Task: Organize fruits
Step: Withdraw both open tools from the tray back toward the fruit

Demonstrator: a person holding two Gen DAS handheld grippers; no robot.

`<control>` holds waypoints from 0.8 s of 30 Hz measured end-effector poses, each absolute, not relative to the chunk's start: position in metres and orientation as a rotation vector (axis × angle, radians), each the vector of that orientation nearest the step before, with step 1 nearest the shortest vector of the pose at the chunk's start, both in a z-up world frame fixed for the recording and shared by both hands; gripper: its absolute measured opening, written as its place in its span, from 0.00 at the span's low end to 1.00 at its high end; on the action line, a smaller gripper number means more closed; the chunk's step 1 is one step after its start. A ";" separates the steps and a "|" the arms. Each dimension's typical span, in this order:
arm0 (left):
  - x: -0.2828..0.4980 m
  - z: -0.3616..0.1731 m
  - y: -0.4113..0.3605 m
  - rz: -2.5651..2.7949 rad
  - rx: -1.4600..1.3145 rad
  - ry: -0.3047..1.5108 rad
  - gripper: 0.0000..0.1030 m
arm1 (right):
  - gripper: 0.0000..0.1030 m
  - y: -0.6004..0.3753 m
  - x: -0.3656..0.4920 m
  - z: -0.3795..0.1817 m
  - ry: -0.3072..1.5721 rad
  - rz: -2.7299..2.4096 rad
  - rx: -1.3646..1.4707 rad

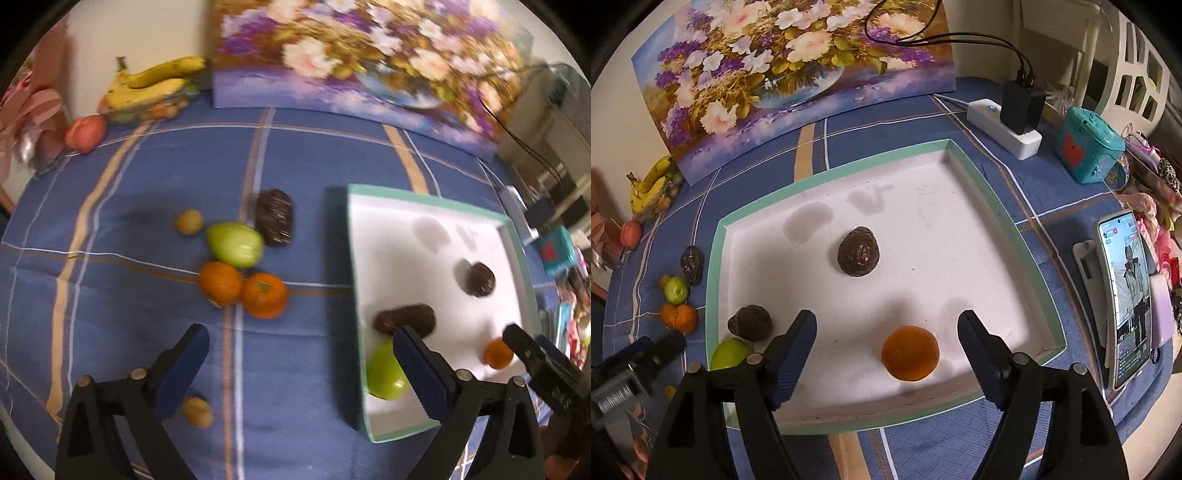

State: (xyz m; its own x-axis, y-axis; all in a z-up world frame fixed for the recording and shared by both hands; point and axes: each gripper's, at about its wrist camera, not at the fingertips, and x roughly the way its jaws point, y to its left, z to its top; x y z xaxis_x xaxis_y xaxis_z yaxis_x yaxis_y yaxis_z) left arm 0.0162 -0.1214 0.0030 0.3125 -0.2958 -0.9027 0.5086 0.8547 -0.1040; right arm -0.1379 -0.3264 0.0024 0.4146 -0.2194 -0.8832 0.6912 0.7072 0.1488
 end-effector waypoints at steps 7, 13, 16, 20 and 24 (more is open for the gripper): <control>0.029 0.008 -0.102 -0.468 0.190 1.107 1.00 | 0.94 -0.310 -0.134 0.010 0.955 -0.580 0.487; 0.031 0.011 -0.089 -0.449 0.173 1.101 1.00 | 0.95 -0.294 -0.127 0.017 0.921 -0.540 0.458; 0.029 0.011 -0.084 -0.448 0.168 1.103 1.00 | 0.95 -0.286 -0.124 0.018 0.921 -0.528 0.449; 0.026 0.009 -0.074 -0.443 0.155 1.107 1.00 | 0.95 -0.274 -0.121 0.017 0.931 -0.510 0.438; 0.024 0.005 -0.061 -0.427 0.128 1.120 1.00 | 0.95 -0.258 -0.119 0.013 0.954 -0.476 0.418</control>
State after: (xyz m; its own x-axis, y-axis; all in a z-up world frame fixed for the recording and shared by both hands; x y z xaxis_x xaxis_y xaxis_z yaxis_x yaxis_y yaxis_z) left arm 0.0235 -0.0608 0.0047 0.3643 -0.2672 -0.8921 0.3945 0.9120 -0.1121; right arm -0.1186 -0.2576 0.0126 0.4908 -0.2003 -0.8480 0.5574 0.8202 0.1289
